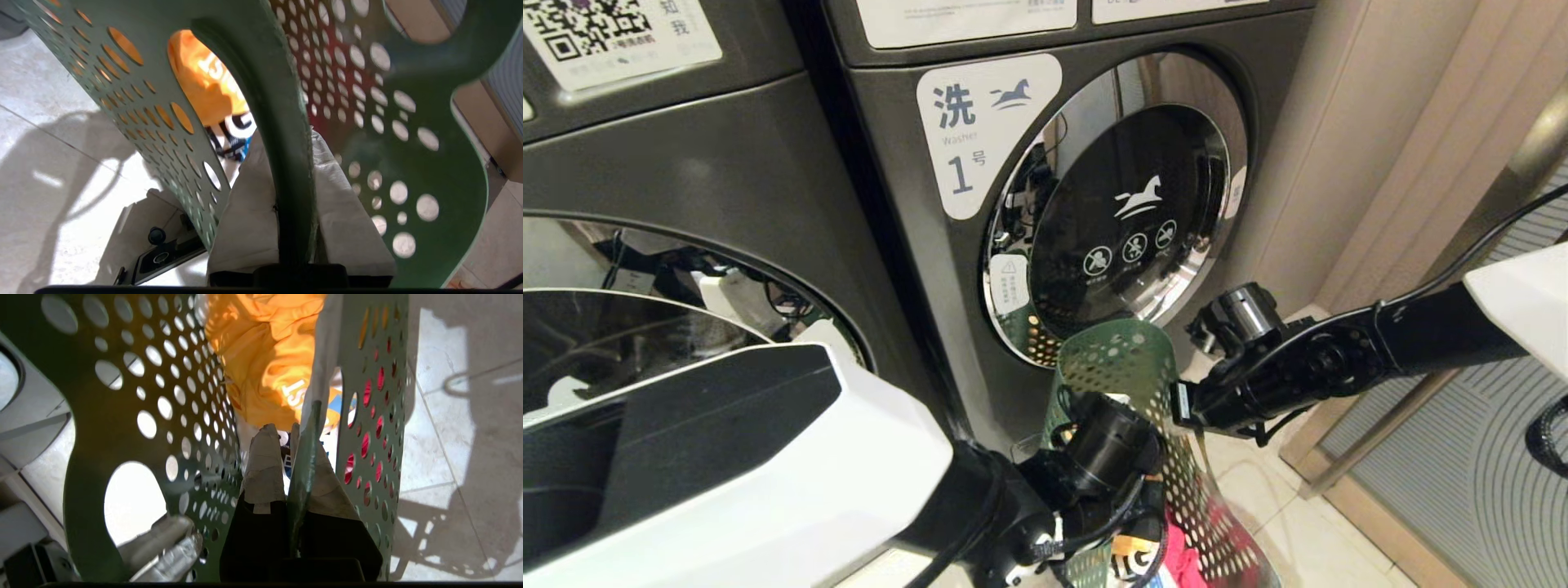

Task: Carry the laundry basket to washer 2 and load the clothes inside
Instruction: Pick up the clothes basket and put it beside the washing machine

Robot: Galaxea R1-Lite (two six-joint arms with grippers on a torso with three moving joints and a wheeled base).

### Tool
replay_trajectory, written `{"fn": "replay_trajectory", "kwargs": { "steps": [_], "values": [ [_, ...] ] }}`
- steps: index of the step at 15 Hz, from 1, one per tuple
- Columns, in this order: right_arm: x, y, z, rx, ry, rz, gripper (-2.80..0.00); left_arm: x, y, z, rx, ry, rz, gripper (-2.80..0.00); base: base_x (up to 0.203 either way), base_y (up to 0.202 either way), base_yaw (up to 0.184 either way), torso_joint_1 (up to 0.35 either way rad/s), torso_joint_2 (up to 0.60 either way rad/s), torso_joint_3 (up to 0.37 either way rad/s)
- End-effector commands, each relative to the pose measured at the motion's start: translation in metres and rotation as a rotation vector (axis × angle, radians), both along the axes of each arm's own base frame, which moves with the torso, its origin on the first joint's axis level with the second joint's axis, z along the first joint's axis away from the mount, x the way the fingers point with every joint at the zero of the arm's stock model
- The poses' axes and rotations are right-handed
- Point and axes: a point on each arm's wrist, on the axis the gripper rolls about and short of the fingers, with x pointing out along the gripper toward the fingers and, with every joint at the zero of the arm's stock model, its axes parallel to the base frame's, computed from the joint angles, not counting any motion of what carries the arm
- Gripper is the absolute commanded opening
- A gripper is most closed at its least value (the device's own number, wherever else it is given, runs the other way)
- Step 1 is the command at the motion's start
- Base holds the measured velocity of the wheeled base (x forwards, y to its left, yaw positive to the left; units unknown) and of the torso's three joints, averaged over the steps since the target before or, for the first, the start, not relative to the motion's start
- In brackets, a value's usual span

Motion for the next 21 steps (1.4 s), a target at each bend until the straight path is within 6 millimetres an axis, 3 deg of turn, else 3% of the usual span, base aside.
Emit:
{"fn": "replay_trajectory", "kwargs": {
  "steps": [1, 5, 12, 15, 21],
  "values": [
    [0.012, 0.003, -0.010, -0.004, 0.008, 0.000, -2.80, 0.002, 0.000, -0.006, 0.007, 0.011, 0.016, -2.80, 0.000, 0.000, 0.000, 0.002, 0.00, -0.195],
    [0.030, 0.011, -0.023, -0.027, -0.003, 0.034, -2.80, 0.007, 0.005, -0.011, 0.027, 0.015, 0.054, -2.80, 0.000, 0.000, 0.000, 0.005, 0.00, -0.196],
    [0.043, 0.016, -0.036, -0.065, 0.003, 0.080, -2.80, 0.011, 0.008, -0.026, 0.064, 0.050, 0.125, -2.80, 0.000, 0.000, 0.000, 0.002, 0.00, -0.198],
    [0.047, 0.018, -0.032, -0.059, -0.014, 0.080, -2.80, 0.012, 0.007, -0.040, 0.100, 0.051, 0.143, -2.80, 0.000, 0.000, 0.000, 0.000, 0.00, -0.195],
    [0.051, 0.019, -0.026, -0.057, -0.023, 0.079, -2.80, 0.012, 0.005, -0.043, 0.090, 0.056, 0.150, -2.80, 0.000, 0.000, 0.000, -0.001, 0.00, -0.186]
  ]
}}
